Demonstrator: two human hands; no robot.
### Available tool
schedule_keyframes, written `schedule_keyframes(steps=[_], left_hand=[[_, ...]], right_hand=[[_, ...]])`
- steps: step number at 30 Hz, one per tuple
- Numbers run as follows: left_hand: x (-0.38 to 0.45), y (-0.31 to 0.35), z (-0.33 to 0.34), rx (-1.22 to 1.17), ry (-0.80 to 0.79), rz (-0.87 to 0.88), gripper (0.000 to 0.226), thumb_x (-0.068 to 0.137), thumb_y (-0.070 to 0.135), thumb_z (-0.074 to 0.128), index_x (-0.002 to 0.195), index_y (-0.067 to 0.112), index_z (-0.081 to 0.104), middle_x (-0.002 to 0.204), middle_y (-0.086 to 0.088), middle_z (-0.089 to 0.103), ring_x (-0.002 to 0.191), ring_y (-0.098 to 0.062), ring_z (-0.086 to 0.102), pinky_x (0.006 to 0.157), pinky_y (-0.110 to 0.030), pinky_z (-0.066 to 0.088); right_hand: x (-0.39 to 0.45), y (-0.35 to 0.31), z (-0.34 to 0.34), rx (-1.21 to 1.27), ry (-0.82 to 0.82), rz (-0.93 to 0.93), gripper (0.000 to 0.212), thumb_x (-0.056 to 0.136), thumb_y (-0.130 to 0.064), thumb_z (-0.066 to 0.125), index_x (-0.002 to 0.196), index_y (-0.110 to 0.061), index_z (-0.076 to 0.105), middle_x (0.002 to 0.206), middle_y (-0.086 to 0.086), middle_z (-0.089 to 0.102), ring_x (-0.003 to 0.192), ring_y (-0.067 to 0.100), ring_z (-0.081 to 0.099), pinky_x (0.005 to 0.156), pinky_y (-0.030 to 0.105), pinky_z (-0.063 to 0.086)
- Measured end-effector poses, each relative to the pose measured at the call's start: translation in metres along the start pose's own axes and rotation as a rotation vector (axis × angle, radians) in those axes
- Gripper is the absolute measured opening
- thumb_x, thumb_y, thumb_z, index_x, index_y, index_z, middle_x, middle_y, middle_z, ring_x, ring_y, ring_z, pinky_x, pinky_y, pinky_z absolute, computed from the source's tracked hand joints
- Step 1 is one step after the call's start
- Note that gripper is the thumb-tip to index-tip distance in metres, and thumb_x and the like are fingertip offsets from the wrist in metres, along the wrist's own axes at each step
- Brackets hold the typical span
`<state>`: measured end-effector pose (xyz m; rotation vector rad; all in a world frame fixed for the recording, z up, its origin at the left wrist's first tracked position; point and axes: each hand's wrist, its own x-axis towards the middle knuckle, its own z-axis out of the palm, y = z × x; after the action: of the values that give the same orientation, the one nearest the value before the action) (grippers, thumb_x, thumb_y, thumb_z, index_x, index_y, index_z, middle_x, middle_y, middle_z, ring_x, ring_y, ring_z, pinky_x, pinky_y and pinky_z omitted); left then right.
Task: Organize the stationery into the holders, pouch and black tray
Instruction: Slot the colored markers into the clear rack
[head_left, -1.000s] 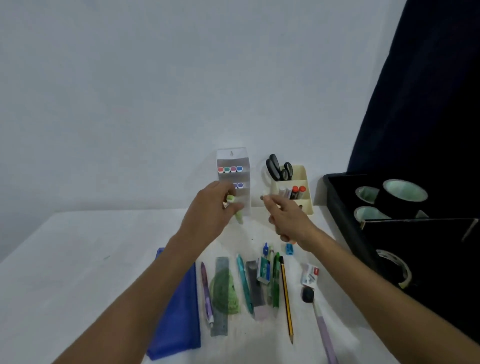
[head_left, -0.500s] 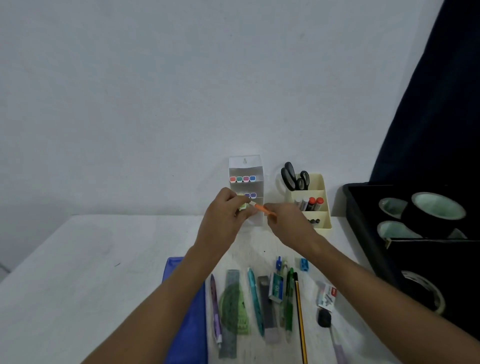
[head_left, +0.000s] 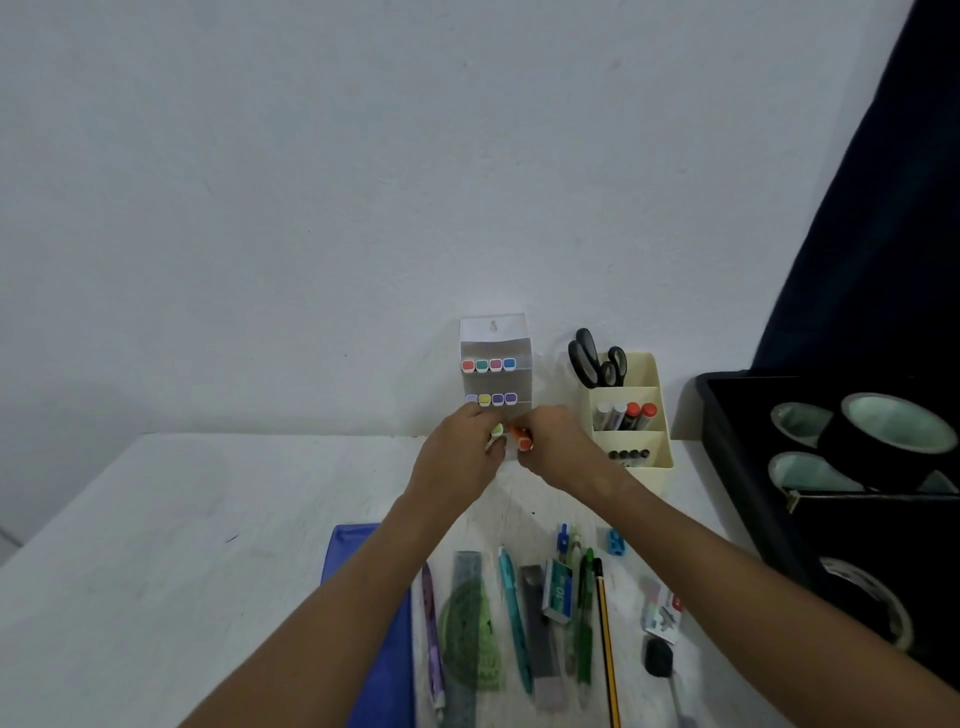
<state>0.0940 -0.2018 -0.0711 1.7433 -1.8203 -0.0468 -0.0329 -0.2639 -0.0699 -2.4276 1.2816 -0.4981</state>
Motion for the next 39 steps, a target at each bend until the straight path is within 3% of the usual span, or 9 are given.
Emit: schedule_keyframes(steps=[5,11,17,20,26,31,36,39], left_hand=[[0.002,-0.003,0.004,-0.017,-0.025,-0.060,0.034,0.094,0.029,0.055,0.125,0.016,0.061,0.120,-0.003,0.067,0.104,-0.020,0.064,0.097,-0.025,0.046],[0.006,-0.004,0.009,-0.002,-0.058,-0.102,0.034,0.095,0.032,0.054,0.124,0.017,0.062,0.122,-0.003,0.067,0.106,-0.020,0.064,0.097,-0.025,0.045],[0.012,-0.010,0.012,0.082,-0.119,-0.158,0.032,0.096,0.038,0.050,0.113,0.017,0.066,0.107,-0.004,0.071,0.090,-0.020,0.067,0.085,-0.024,0.049],[0.016,-0.009,0.012,0.072,-0.155,-0.195,0.034,0.096,0.036,0.050,0.119,0.015,0.063,0.112,-0.005,0.070,0.096,-0.021,0.066,0.090,-0.025,0.049],[0.020,-0.010,0.018,0.024,-0.215,-0.333,0.038,0.096,0.034,0.050,0.129,0.014,0.054,0.123,-0.006,0.064,0.106,-0.023,0.064,0.098,-0.026,0.045],[0.021,-0.005,0.020,-0.033,-0.251,-0.419,0.040,0.097,0.029,0.048,0.132,0.010,0.049,0.129,-0.010,0.060,0.112,-0.027,0.061,0.103,-0.030,0.042],[0.022,-0.010,0.026,0.013,-0.384,-0.453,0.050,0.097,0.020,0.048,0.144,0.010,0.031,0.150,-0.007,0.038,0.135,-0.026,0.039,0.115,-0.030,0.021],[0.021,-0.008,0.023,0.027,-0.321,-0.448,0.045,0.098,0.024,0.048,0.139,0.009,0.038,0.142,-0.010,0.048,0.127,-0.027,0.049,0.111,-0.031,0.030]], right_hand=[[0.004,0.002,0.003,0.019,0.053,-0.024,0.021,0.095,-0.012,0.053,0.111,-0.008,0.067,0.109,0.012,0.069,0.097,0.025,0.063,0.083,0.020,0.040],[0.005,0.011,0.014,0.097,0.049,-0.022,0.020,0.094,-0.013,0.054,0.104,-0.009,0.071,0.101,0.012,0.071,0.090,0.024,0.065,0.082,0.025,0.048],[0.009,0.017,0.018,0.127,0.044,-0.007,0.019,0.095,-0.017,0.054,0.104,-0.014,0.070,0.100,0.010,0.071,0.088,0.025,0.066,0.079,0.030,0.052],[0.012,0.018,0.022,0.100,0.030,0.010,0.020,0.096,-0.017,0.052,0.107,-0.011,0.068,0.100,0.012,0.071,0.085,0.026,0.067,0.079,0.033,0.055],[0.016,0.022,0.032,0.053,0.039,0.029,0.022,0.095,-0.013,0.052,0.114,-0.012,0.063,0.103,0.012,0.069,0.090,0.027,0.066,0.074,0.026,0.048],[0.020,0.025,0.041,0.051,0.060,0.082,0.020,0.098,-0.017,0.046,0.111,-0.014,0.062,0.094,0.012,0.070,0.079,0.025,0.066,0.070,0.028,0.049],[0.019,0.026,0.042,0.015,0.071,0.079,0.021,0.100,-0.020,0.043,0.112,-0.015,0.060,0.093,0.011,0.069,0.077,0.026,0.067,0.071,0.031,0.052],[0.019,0.024,0.039,0.014,0.064,0.065,0.022,0.100,-0.022,0.042,0.111,-0.015,0.061,0.092,0.012,0.069,0.075,0.027,0.066,0.070,0.033,0.055]])
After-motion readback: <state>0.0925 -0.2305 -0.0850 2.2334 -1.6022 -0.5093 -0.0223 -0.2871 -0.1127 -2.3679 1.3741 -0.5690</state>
